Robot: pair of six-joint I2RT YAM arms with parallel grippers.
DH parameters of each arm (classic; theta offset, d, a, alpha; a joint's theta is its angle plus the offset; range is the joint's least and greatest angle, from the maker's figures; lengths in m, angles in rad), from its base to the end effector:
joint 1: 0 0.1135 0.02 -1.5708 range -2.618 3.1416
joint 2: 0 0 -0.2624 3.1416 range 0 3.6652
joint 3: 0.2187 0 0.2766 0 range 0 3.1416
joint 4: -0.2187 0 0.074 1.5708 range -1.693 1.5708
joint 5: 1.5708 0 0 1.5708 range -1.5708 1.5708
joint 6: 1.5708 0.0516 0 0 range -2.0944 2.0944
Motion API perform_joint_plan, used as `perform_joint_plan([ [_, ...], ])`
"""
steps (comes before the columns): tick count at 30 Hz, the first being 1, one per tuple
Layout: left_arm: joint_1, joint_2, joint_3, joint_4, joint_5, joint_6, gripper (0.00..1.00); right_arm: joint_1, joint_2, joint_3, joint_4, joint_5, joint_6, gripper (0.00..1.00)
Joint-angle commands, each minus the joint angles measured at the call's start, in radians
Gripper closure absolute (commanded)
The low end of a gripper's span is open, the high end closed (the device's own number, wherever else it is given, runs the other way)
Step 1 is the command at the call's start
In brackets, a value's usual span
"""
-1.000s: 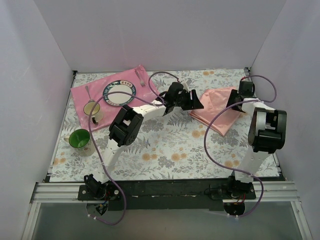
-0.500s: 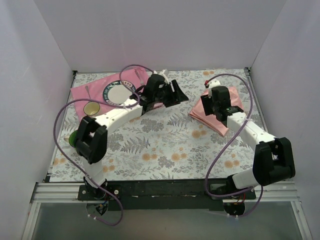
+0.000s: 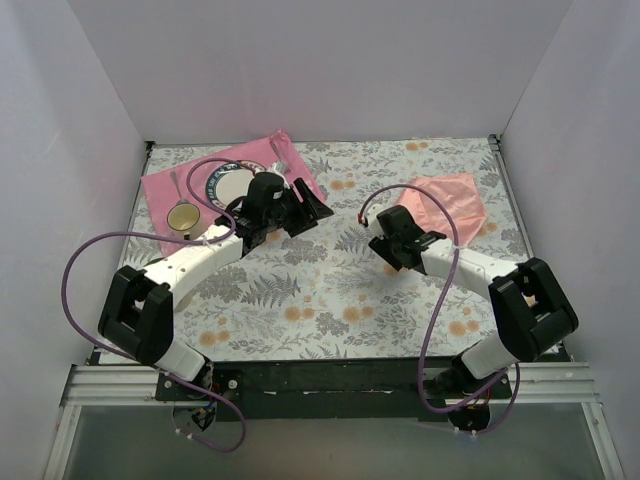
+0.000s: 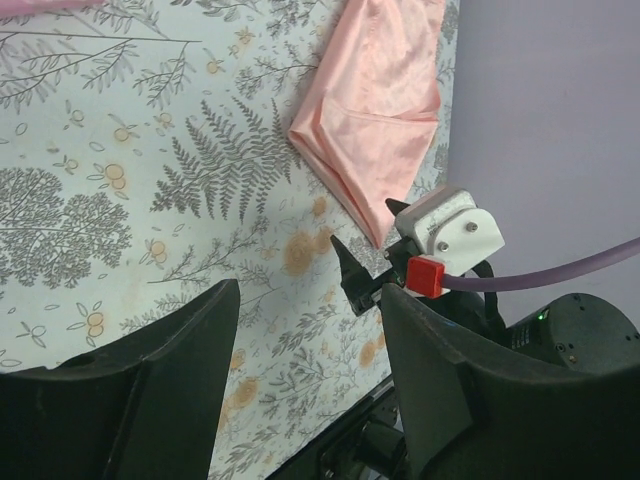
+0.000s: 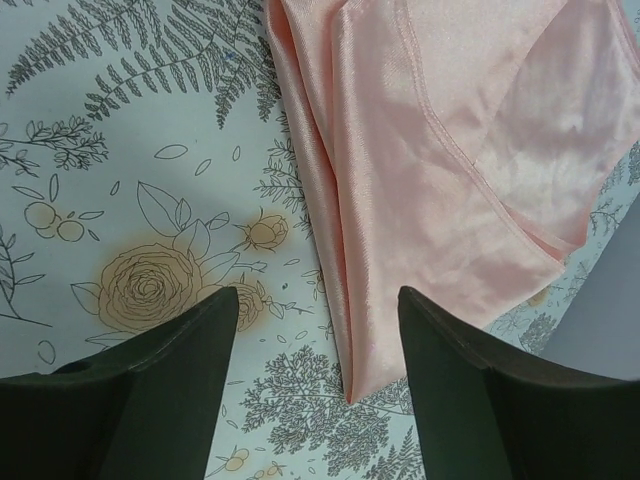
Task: Fold the napkin, place the utensils inside, and roll it up
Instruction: Roll the napkin with the utensil
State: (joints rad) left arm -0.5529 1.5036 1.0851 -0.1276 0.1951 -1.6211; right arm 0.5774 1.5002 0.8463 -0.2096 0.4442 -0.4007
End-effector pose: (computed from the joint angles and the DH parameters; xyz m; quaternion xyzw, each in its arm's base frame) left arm 0.3181 -0.2081 0.2557 -0.4005 0.7709 -0.4714 0.1518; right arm 0.2892 0.1619 0.1670 -0.3625 0.8436 -0.1760 0.3547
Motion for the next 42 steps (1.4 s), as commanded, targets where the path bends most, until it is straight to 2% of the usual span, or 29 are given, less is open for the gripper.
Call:
perform_joint_plan([
  [1, 0.015, -0.062, -0.024, 0.017, 0.032, -0.014, 0.42, 0.016, 0.043, -0.044, 0.088, 0.117, -0.09, 0.28],
  [21, 0.022, 0.003, -0.017, 0.042, 0.056, -0.039, 0.43, 0.019, 0.173, -0.11, 0.349, 0.251, -0.22, 0.41],
  [26, 0.024, 0.015, -0.019, 0.043, 0.058, -0.042, 0.43, 0.019, 0.186, -0.124, 0.383, 0.28, -0.227, 0.55],
  [31, 0.022, 0.024, -0.021, 0.051, 0.063, -0.045, 0.43, 0.019, 0.207, -0.124, 0.394, 0.287, -0.216, 0.64],
  [42, 0.027, 0.032, -0.039, 0.062, 0.066, -0.04, 0.42, 0.041, 0.25, -0.124, 0.421, 0.332, -0.185, 0.75],
])
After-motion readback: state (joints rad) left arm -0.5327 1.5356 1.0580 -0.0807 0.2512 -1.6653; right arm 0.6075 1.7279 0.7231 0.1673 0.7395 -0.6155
